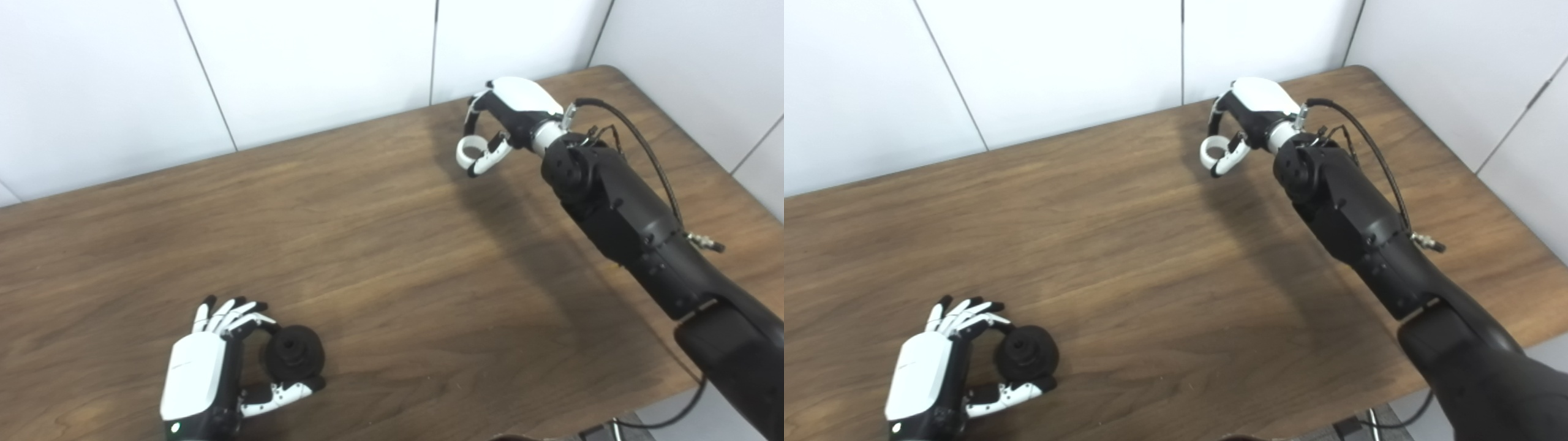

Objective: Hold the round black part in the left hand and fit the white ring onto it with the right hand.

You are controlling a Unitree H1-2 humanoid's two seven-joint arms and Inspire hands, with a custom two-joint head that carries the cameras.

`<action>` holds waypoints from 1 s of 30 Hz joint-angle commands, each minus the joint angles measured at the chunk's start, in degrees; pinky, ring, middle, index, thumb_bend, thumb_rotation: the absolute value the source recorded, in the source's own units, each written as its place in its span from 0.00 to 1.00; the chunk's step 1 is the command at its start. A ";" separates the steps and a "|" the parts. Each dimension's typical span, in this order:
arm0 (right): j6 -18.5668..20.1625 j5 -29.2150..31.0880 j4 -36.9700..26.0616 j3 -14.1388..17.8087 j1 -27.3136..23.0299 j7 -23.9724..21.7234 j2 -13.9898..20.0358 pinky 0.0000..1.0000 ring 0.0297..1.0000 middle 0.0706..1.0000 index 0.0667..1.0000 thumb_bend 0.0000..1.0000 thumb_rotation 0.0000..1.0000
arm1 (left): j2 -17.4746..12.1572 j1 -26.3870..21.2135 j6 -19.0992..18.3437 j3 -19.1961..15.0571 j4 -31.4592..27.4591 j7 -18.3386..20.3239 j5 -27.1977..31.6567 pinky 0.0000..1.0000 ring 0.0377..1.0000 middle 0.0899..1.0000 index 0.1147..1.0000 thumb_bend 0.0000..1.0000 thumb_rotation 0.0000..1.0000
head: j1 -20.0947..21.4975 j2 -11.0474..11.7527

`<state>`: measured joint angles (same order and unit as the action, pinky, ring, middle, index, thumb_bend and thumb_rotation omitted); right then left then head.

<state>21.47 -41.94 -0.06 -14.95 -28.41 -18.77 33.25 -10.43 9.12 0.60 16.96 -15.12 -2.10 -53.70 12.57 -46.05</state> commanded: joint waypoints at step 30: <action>-1.51 -2.89 -36.00 -7.52 5.15 -22.80 -8.05 1.00 1.00 0.86 0.45 0.52 0.14 | 4.74 -2.92 -2.82 4.24 1.10 -1.42 -5.89 1.00 0.88 0.77 0.42 0.52 0.06 | -13.65 -2.65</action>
<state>21.36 -44.19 -33.40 -22.84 -21.79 -41.59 25.66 -6.01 7.25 -2.36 20.85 -13.71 -2.27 -58.45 -0.61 -48.60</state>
